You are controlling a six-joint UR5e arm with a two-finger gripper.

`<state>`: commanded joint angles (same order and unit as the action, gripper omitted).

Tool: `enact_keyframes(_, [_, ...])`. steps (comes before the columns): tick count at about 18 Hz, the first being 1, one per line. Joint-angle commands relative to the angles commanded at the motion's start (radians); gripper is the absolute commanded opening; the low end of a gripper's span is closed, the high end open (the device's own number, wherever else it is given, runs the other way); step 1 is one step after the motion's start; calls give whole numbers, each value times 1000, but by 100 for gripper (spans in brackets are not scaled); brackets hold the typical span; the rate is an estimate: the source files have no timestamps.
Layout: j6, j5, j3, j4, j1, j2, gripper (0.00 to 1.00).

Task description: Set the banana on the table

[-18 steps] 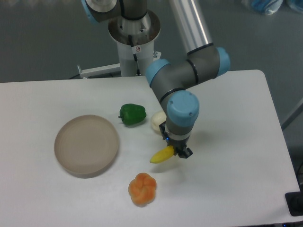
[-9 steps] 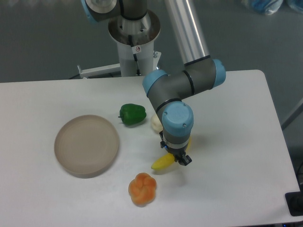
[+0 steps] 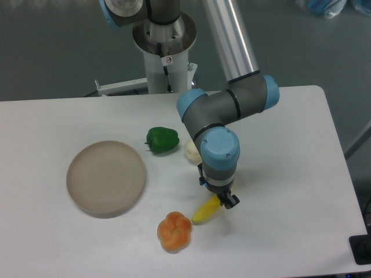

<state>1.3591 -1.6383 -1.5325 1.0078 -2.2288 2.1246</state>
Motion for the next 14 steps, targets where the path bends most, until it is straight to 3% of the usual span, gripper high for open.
enact_keyframes(3, [6, 5, 58, 12, -31, -3, 100])
enact_keyframes(14, [224, 23, 147, 83, -213, 9, 100])
